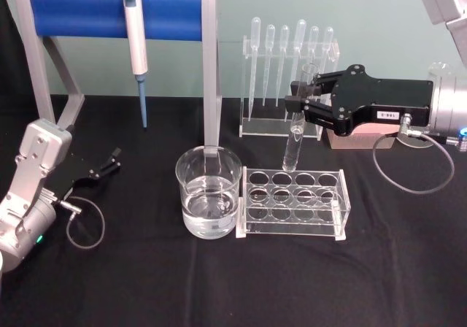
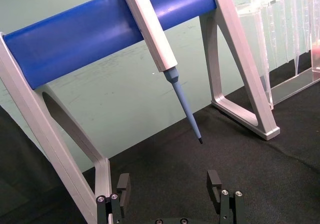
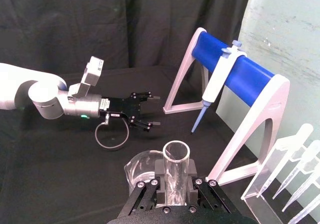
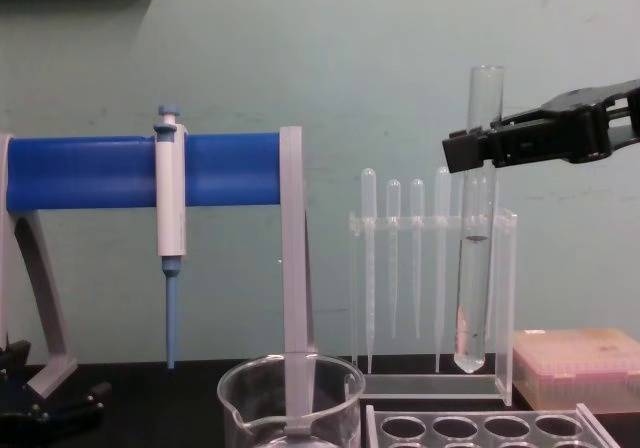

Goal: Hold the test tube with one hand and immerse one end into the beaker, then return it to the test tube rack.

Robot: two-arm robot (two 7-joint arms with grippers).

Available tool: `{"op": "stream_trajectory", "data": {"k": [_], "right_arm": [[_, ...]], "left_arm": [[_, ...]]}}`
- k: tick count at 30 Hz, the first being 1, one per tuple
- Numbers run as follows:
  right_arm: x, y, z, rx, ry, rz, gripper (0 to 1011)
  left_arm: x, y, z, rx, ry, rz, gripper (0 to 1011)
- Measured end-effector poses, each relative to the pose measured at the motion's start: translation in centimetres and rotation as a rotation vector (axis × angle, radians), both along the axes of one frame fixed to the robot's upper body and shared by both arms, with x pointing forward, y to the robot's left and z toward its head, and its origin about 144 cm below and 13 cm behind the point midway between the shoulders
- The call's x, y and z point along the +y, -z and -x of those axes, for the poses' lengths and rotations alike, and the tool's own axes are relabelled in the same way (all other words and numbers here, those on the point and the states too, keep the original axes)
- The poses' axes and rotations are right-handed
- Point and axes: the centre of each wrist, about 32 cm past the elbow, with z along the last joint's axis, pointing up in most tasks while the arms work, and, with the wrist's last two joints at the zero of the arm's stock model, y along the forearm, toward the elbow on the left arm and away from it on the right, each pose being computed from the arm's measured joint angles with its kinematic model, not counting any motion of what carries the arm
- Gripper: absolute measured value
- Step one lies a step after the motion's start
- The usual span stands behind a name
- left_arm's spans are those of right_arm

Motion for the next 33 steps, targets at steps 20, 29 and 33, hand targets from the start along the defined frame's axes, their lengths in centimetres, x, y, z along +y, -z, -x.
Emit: {"op": "stream_trajectory", "data": {"k": [20, 29, 33], "right_arm": [[0.00, 0.00, 0.00, 0.000, 0.000, 0.001, 238], [0.00, 0.00, 0.00, 0.000, 0.000, 0.001, 239], [0.00, 0.00, 0.00, 0.000, 0.000, 0.001, 238]], "left_arm": [[0.00, 0.00, 0.00, 0.000, 0.000, 0.000, 1000], [0.00, 0.00, 0.00, 0.000, 0.000, 0.000, 1000], [0.00, 0.00, 0.00, 0.000, 0.000, 0.000, 1000]]}}
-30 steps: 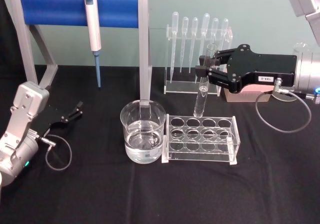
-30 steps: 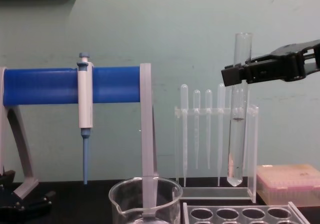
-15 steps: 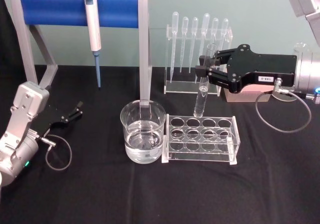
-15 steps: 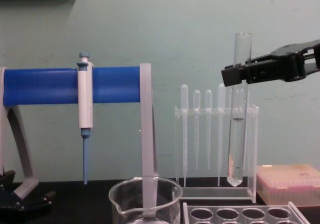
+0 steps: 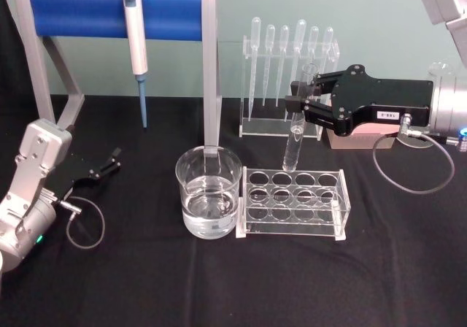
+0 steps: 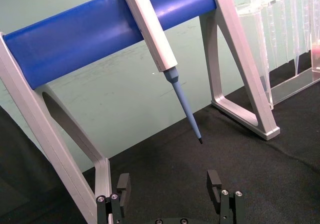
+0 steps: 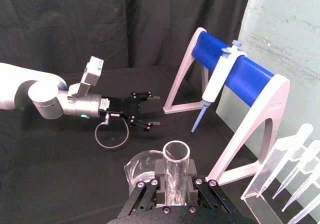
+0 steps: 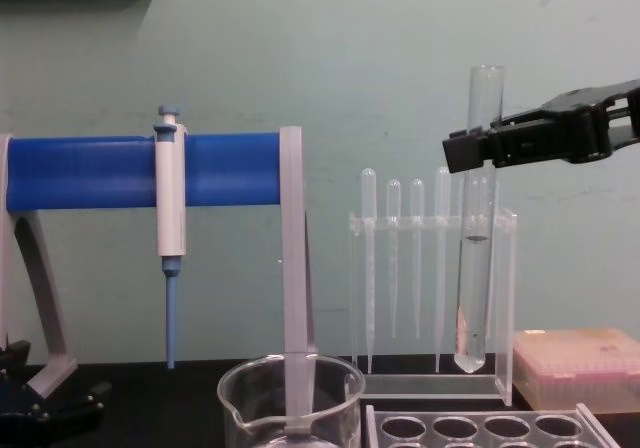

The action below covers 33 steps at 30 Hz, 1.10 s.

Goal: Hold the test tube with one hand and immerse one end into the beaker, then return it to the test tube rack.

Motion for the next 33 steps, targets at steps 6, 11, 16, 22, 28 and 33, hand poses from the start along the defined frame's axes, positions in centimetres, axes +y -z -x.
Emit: {"op": "stream_trajectory", "data": {"k": [6, 11, 16, 22, 28, 33], "right_arm": [[0.00, 0.00, 0.00, 0.000, 0.000, 0.000, 239], [0.00, 0.00, 0.00, 0.000, 0.000, 0.000, 239], [0.00, 0.00, 0.00, 0.000, 0.000, 0.000, 239], [0.00, 0.00, 0.00, 0.000, 0.000, 0.000, 239], [0.00, 0.00, 0.00, 0.000, 0.000, 0.000, 239], [0.00, 0.00, 0.00, 0.000, 0.000, 0.000, 238]], "left_arm": [[0.00, 0.00, 0.00, 0.000, 0.000, 0.000, 1000], [0.00, 0.00, 0.00, 0.000, 0.000, 0.000, 1000], [0.00, 0.00, 0.00, 0.000, 0.000, 0.000, 1000], [0.00, 0.00, 0.00, 0.000, 0.000, 0.000, 1000], [0.00, 0.00, 0.00, 0.000, 0.000, 0.000, 1000], [0.00, 0.00, 0.00, 0.000, 0.000, 0.000, 1000]]}}
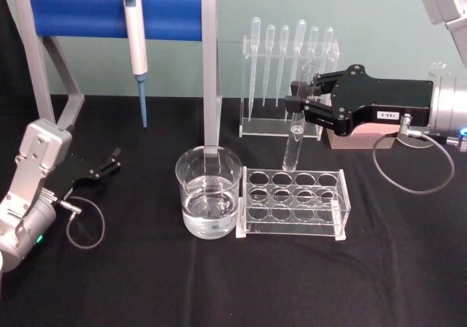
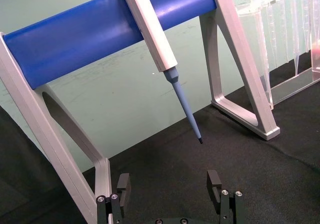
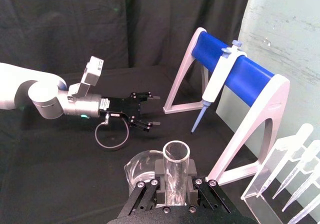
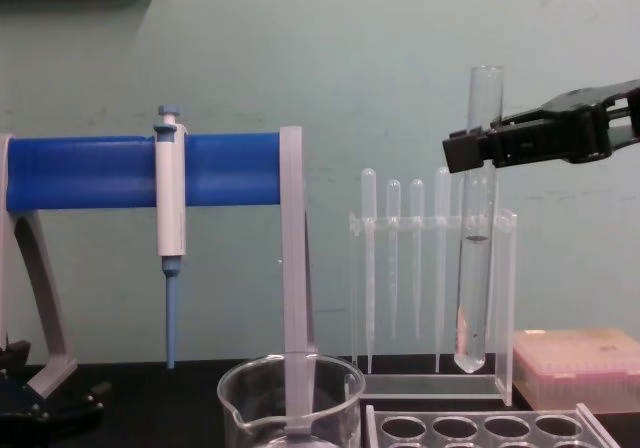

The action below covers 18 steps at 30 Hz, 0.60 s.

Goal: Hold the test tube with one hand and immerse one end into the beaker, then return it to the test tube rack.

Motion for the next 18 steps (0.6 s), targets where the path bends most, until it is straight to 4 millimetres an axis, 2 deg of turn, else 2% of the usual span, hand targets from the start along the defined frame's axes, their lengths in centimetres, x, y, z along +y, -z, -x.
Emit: {"op": "stream_trajectory", "data": {"k": [18], "right_arm": [[0.00, 0.00, 0.00, 0.000, 0.000, 0.000, 239]], "left_arm": [[0.00, 0.00, 0.00, 0.000, 0.000, 0.000, 1000]]}}
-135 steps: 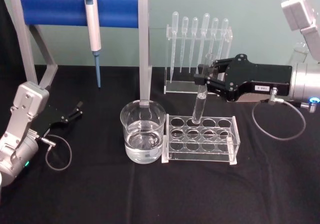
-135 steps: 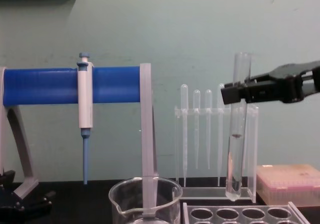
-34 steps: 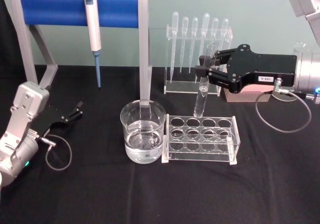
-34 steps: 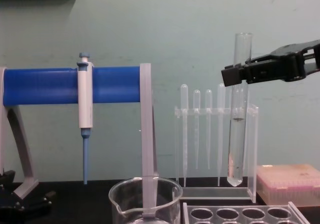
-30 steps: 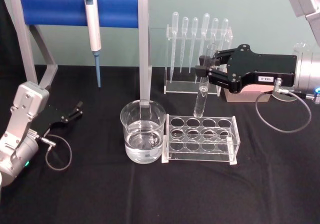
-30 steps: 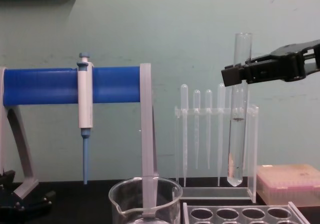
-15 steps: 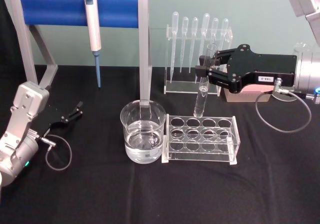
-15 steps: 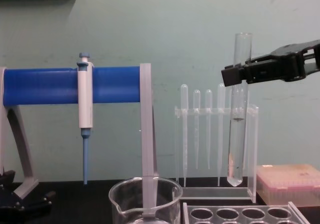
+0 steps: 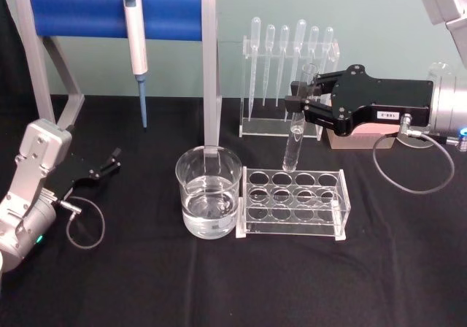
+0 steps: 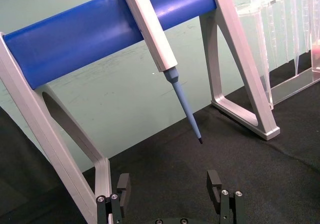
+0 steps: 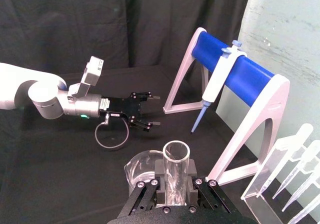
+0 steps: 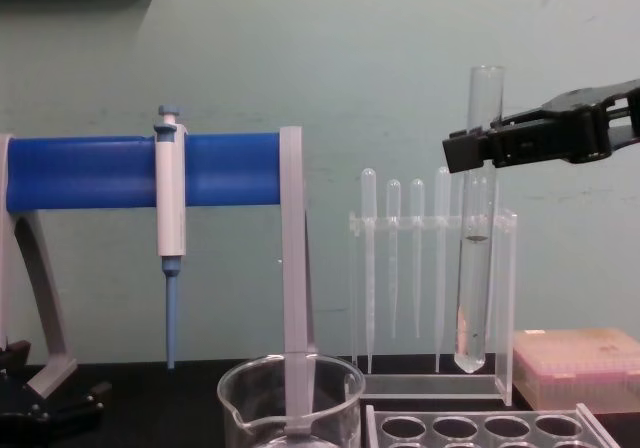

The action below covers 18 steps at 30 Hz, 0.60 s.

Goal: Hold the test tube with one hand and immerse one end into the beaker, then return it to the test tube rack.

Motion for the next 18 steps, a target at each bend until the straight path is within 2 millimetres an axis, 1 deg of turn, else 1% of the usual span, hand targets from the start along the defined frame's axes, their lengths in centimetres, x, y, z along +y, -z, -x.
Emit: {"op": "stream_trajectory", "data": {"k": [18], "right_arm": [[0.00, 0.00, 0.00, 0.000, 0.000, 0.000, 239]], "left_arm": [[0.00, 0.00, 0.00, 0.000, 0.000, 0.000, 1000]]}}
